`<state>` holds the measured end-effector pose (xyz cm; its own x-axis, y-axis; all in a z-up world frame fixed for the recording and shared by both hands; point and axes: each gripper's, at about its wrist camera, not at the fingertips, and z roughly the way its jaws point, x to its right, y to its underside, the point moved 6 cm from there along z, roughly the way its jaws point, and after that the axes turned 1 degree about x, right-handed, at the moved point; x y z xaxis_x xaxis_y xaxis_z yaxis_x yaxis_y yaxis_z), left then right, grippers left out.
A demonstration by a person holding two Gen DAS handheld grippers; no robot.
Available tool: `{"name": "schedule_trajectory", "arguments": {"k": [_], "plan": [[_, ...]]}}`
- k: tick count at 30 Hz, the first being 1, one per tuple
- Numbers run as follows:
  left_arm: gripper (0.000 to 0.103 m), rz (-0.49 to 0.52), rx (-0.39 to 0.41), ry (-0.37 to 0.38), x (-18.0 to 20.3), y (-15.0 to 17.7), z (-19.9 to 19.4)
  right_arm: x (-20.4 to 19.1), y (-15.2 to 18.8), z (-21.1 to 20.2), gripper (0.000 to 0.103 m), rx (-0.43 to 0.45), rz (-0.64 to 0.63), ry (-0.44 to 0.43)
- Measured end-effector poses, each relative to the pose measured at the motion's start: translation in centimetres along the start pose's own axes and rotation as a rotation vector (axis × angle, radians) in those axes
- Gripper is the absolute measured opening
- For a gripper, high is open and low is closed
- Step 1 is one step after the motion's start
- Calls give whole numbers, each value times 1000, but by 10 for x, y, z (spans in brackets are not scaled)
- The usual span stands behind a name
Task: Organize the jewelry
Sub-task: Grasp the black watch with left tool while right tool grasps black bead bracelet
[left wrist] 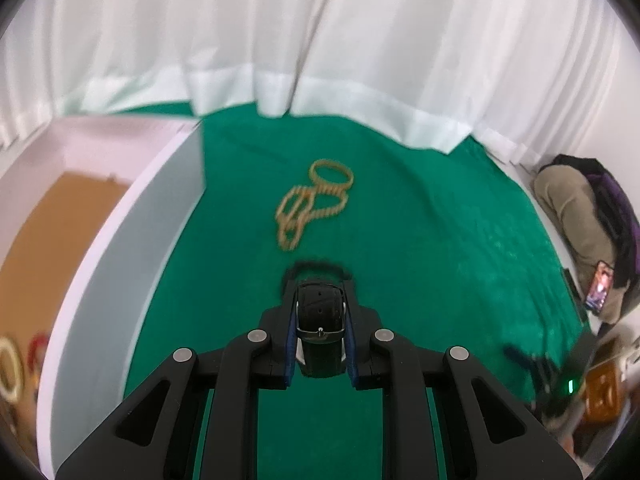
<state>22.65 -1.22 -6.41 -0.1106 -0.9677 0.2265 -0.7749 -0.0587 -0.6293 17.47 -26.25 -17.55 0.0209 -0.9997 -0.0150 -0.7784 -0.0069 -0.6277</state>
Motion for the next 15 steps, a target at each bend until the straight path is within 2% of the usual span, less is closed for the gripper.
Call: {"name": "schedule_trajectory", "arguments": {"k": [6,9,11,15], "plan": [[18,-63,-5,-10,-25,40,-36,0,0,0,89,-4,-2,-3],[18,-75,8,-43,-40,56,-52,0,-4,-1,89,-84,10,-14],[18,-80,10,-54,-48,65,-59,-3,-14,-5,89,-103,65,-77],[18,-116,7,-44,-63,79,-66,-30,-61,-1,89,-113,136,-220]]}}
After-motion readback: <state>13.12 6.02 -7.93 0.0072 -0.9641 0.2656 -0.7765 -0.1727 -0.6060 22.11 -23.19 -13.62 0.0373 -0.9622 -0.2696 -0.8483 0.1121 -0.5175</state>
